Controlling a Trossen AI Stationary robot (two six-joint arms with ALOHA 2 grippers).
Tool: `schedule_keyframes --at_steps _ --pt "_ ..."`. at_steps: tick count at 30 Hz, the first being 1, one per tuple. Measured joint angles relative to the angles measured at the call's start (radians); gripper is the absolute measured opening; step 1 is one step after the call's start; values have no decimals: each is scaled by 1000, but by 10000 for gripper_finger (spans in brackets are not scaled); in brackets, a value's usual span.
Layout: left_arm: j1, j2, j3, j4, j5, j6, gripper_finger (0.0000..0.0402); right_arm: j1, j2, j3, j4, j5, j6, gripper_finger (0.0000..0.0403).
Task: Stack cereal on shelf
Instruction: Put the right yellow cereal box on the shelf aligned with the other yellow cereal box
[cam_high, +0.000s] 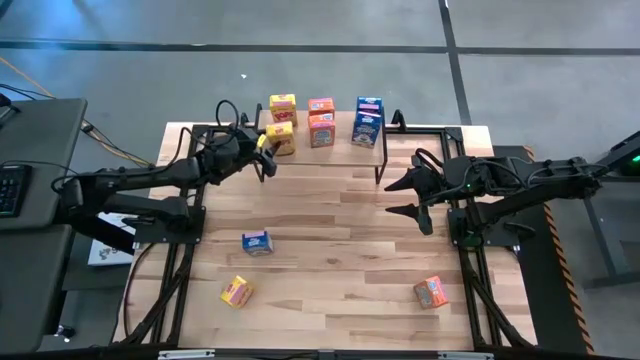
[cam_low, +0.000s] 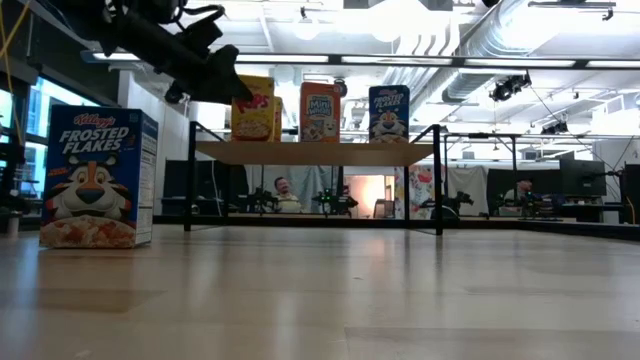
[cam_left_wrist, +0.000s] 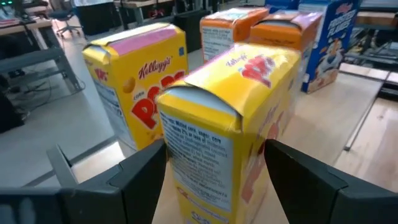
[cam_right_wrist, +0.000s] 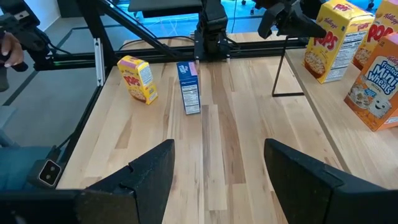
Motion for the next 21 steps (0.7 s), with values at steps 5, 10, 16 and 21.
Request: schedule_keyframes --at_steps 5,10,16,21 --pt "0 15 0 2 -26 6 262 0 0 0 0 -1 2 241" --pt "-7 -4 0 2 -27 36 262 0 0 0 0 -2 0 241" --pt "-28 -56 22 1 -30 39 262 0 0 0 0 -2 0 241" --pt "-47 -89 49 -1 -51 78 262 0 0 0 0 -2 2 241"
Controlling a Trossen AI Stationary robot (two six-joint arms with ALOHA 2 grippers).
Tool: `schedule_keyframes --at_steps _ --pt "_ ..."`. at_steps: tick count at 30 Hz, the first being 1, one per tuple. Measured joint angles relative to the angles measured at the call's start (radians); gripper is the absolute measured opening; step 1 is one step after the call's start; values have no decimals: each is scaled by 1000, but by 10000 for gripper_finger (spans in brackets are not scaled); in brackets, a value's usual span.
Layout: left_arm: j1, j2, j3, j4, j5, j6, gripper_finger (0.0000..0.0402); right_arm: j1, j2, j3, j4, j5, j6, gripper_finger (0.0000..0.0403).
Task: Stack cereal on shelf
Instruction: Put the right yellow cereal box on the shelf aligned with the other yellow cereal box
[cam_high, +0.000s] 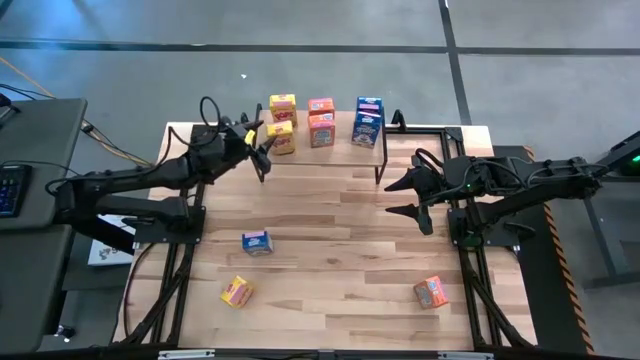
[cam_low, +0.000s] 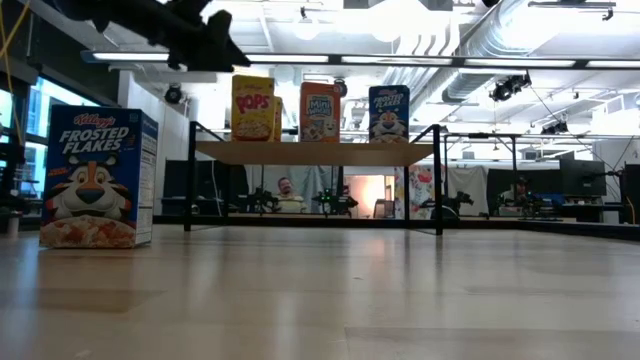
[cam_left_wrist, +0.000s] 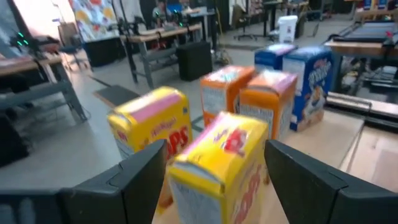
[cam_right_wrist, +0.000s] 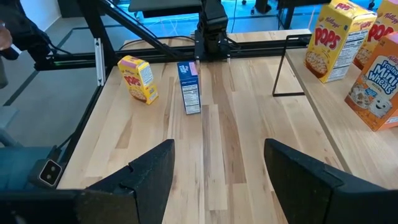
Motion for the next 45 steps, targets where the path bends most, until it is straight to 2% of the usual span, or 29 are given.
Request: schedule_keyframes --at_steps 5,9,12,16,19,23,30,36,45 --pt "-22 -25 47 -1 -46 51 262 0 0 0 0 0 1 241" --pt "-54 -40 95 -19 -44 63 262 0 0 0 0 0 1 241" --pt "-100 -40 107 -48 17 76 262 0 0 0 0 0 1 241" --pt "-170 -32 106 -174 108 77 262 0 0 0 -3 0 1 241" --pt "-210 -9 104 -291 118 12 262 0 0 0 -11 0 1 241" --pt "-232 47 87 -332 116 -47 262 0 0 0 -16 0 1 241" --pt "-210 165 70 -292 54 -51 262 0 0 0 -16 0 1 241" --pt "-155 244 70 -220 52 -51 262 0 0 0 -18 0 -1 241" --pt "-94 261 69 -212 51 -59 262 0 0 0 -33 0 0 241"
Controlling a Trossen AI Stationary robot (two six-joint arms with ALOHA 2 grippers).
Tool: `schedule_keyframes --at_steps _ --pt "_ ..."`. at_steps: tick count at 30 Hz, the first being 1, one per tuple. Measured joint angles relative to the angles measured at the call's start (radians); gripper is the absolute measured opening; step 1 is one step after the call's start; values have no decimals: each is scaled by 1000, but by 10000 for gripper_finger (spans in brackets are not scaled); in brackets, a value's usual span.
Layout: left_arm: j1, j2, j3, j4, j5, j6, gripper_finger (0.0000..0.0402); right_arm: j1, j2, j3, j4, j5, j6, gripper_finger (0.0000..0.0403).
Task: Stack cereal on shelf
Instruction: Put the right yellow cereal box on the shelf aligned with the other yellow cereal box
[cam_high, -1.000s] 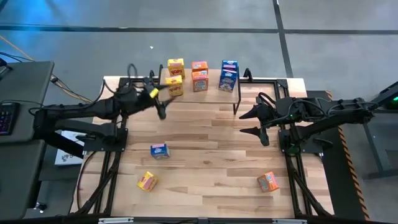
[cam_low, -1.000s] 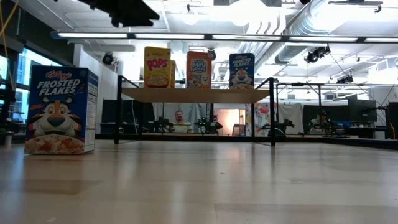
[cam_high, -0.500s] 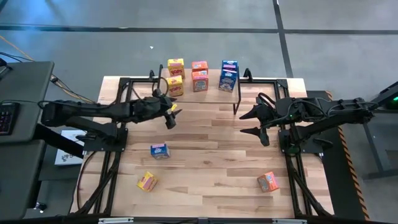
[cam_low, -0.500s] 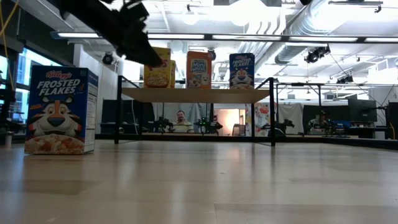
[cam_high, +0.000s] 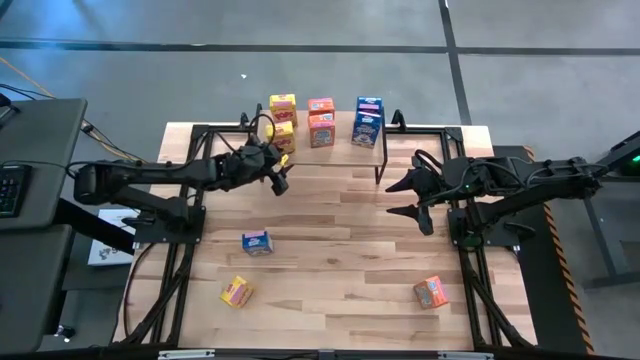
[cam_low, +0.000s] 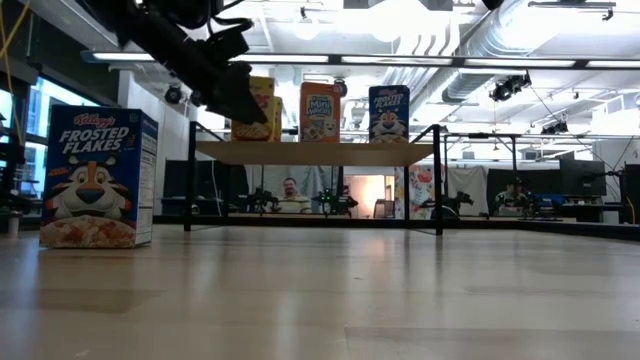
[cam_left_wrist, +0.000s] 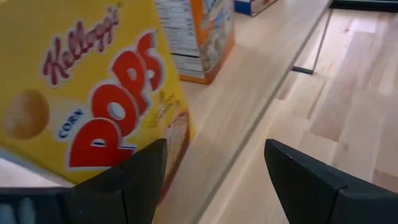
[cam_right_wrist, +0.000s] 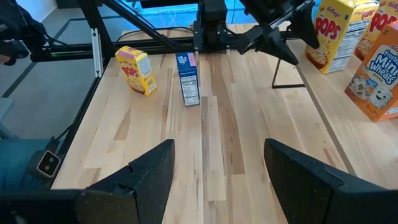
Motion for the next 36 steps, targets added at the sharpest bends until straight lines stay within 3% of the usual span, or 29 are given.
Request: schedule_keyframes --at_steps 24,36 --pt "124 0 0 32 86 8 262 0 0 0 0 0 0 241" --pt "105 -30 2 19 112 3 262 0 0 0 0 0 0 241"
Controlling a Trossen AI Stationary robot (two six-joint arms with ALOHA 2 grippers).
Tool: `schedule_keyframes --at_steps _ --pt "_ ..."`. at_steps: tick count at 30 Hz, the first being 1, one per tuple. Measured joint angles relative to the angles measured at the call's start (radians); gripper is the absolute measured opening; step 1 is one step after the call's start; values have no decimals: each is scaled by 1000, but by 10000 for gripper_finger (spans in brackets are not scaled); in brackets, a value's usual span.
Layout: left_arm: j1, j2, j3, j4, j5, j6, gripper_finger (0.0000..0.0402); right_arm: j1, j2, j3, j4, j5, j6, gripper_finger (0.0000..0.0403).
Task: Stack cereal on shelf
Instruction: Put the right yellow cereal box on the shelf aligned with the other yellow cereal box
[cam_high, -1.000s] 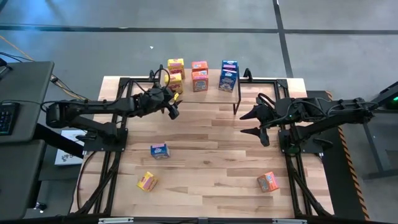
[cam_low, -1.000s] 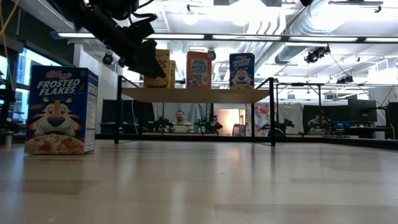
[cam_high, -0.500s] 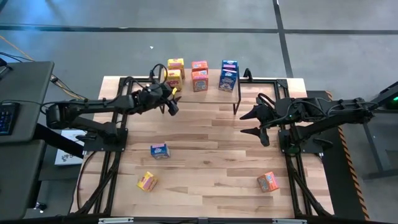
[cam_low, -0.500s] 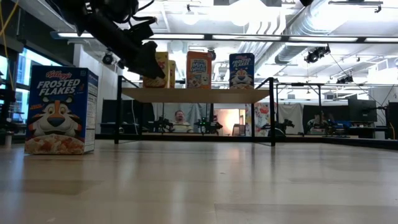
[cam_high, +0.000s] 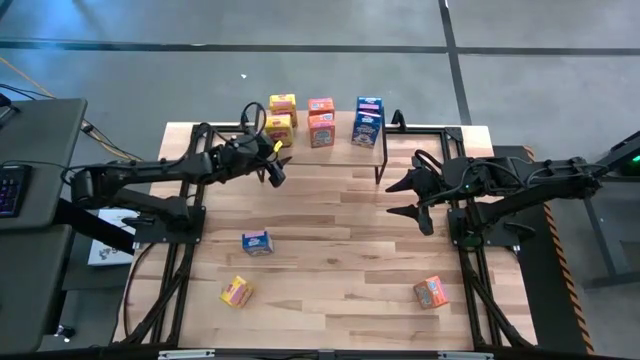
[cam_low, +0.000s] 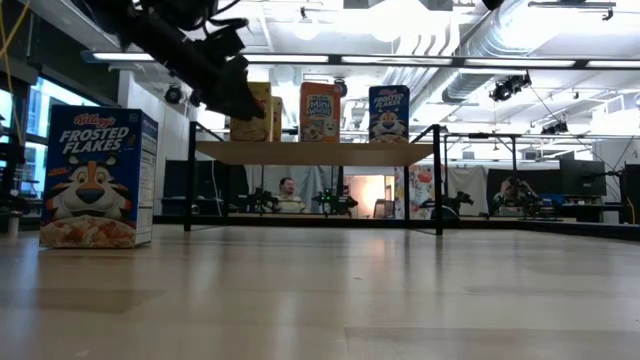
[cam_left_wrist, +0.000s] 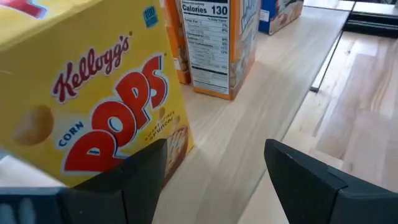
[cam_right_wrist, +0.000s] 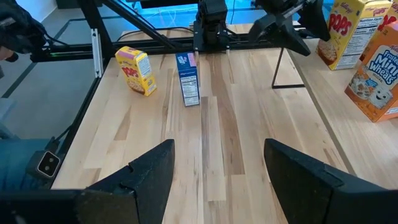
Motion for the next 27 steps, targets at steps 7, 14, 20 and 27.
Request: schedule_keyframes --at_steps 7,14,20,27 --pt "-44 -109 20 -211 -100 -65 262 0 0 0 -10 0 0 241" --pt "-53 -145 20 -272 -228 -101 262 0 0 0 -11 0 0 241" --pt "-26 -134 20 -220 -253 -75 262 0 0 0 -11 0 16 241" --pt "17 -96 19 -206 -225 -74 262 0 0 0 -11 0 9 241"
